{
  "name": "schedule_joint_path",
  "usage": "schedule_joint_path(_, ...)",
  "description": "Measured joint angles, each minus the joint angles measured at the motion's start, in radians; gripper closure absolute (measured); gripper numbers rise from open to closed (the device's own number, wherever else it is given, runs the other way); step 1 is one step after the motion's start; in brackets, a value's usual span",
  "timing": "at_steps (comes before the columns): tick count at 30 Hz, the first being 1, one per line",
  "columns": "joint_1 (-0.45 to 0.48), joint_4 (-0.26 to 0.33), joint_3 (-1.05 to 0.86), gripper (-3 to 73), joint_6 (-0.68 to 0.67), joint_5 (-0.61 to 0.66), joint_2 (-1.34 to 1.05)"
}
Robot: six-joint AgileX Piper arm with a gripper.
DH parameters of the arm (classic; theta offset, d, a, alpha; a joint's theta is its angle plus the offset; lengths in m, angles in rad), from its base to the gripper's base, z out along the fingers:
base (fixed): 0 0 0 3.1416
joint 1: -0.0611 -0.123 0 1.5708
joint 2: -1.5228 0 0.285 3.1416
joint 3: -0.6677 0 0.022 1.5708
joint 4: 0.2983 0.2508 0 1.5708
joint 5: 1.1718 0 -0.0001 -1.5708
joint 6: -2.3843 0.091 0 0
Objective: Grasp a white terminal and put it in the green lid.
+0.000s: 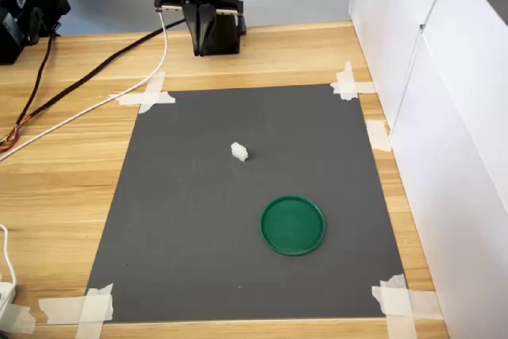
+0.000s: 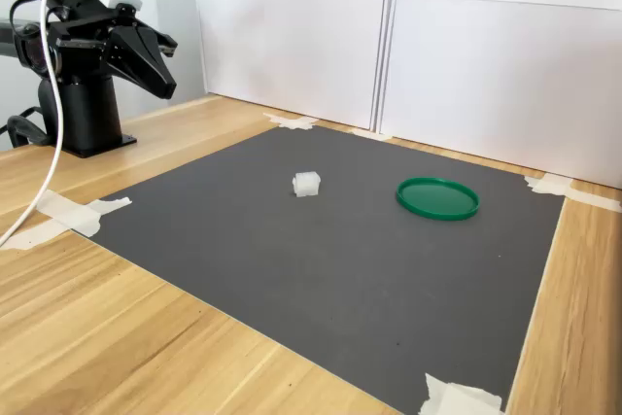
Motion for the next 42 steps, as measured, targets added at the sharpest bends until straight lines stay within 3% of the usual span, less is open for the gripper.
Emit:
schedule_joint_path(19,0.0,0.002,0.031,71.7,-0.014,0.0,0.024)
schedule_joint_path(34,0.0,0.003,0.358,71.7,-0.022,0.001,0.598)
schedule_joint_path(42,0.0,0.023,0.539,71.7,-0.166,0.082,0.897)
